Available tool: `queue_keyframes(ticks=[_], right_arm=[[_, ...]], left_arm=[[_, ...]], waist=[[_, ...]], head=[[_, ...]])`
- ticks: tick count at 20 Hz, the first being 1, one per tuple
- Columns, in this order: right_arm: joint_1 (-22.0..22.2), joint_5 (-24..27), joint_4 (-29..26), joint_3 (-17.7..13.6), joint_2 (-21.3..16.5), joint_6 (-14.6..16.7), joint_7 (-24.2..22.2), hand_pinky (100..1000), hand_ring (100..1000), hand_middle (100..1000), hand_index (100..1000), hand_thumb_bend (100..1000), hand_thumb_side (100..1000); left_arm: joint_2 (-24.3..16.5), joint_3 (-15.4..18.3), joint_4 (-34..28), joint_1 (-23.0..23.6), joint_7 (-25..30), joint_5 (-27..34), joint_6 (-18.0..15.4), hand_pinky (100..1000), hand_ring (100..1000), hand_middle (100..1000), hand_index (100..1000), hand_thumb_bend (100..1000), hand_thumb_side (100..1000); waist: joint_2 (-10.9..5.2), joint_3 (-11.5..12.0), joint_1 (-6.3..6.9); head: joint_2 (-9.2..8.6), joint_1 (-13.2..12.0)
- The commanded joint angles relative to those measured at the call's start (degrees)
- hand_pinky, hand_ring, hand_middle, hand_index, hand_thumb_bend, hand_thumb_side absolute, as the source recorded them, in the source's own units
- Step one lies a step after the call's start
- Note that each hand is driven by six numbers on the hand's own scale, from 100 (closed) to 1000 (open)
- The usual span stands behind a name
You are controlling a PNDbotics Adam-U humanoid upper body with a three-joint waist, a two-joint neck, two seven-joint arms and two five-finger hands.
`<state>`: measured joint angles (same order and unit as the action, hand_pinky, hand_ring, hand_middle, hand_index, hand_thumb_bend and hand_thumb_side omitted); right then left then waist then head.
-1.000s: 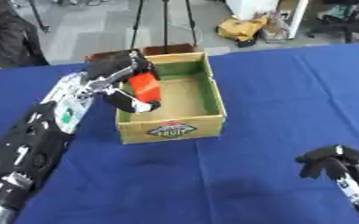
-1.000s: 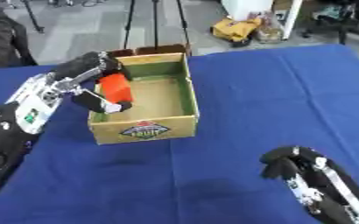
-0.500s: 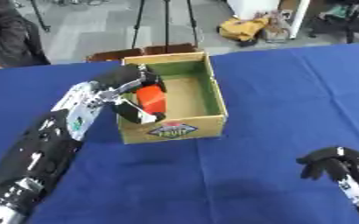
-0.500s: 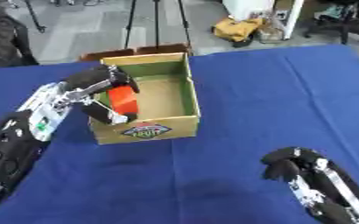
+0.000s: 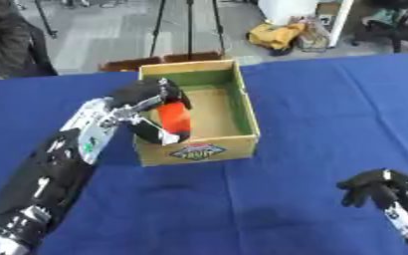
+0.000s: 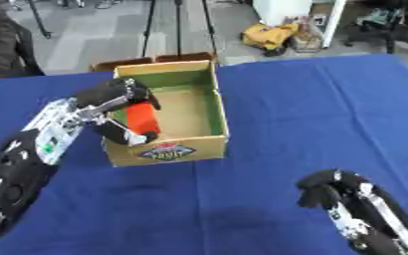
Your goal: Pick up objects on the table and place them in the box.
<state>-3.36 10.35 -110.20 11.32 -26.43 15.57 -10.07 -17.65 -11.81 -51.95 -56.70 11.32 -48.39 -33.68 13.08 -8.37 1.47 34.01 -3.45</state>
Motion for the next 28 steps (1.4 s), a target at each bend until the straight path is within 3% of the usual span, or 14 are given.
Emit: queue_keyframes(ticks=[1, 4, 8, 17, 24, 28], right_arm=[[-0.49, -0.18, -0.97, -0.32, -1.2, 0.13, -0.11, 763, 528, 412, 695, 100, 609], [-0.55, -0.19, -0.97, -0.32, -1.2, 0.14, -0.12, 763, 528, 412, 695, 100, 609], [-0.57, -0.23, -0.95, -0.31, -1.19, 0.17, -0.17, 764, 528, 412, 696, 100, 611], [-0.78, -0.29, -0.9, -0.28, -1.14, 0.15, -0.24, 764, 529, 412, 696, 100, 613], [-0.74, -0.4, -0.69, -0.36, -1.07, 0.14, -0.23, 765, 529, 412, 696, 100, 614], [-0.52, -0.48, -0.51, -0.57, -0.94, 0.16, -0.09, 765, 529, 412, 696, 100, 615]], left_arm=[[-0.55, 0.61, 0.09, -0.89, -0.76, -0.48, 0.35, 416, 440, 442, 705, 362, 311], [-0.86, 0.91, -0.01, -1.29, -1.6, -0.22, 0.72, 440, 459, 459, 718, 378, 315], [-1.02, 0.93, 0.06, -1.49, -1.51, -0.16, 0.45, 484, 497, 496, 748, 470, 364], [-1.55, 1.46, 0.25, -2.03, -1.26, -0.01, 0.24, 548, 563, 567, 777, 426, 531], [-2.39, 1.89, -0.78, -1.81, -1.04, 2.34, 0.06, 550, 559, 563, 774, 361, 540], [-4.1, 2.36, -4.77, -1.1, -0.69, 6.39, 0.01, 545, 543, 543, 774, 265, 562]], waist=[[-0.65, -0.1, -0.24], [-0.57, -0.22, -0.22], [-0.48, -0.38, -0.21], [-0.18, -0.9, 0.02], [-0.25, -0.83, 0.17], [-0.47, -0.17, 0.14]], head=[[-0.69, -0.14], [-0.83, -0.18], [-0.99, -0.24], [-1.25, -0.24], [-1.34, -0.05], [-1.32, 0.44]])
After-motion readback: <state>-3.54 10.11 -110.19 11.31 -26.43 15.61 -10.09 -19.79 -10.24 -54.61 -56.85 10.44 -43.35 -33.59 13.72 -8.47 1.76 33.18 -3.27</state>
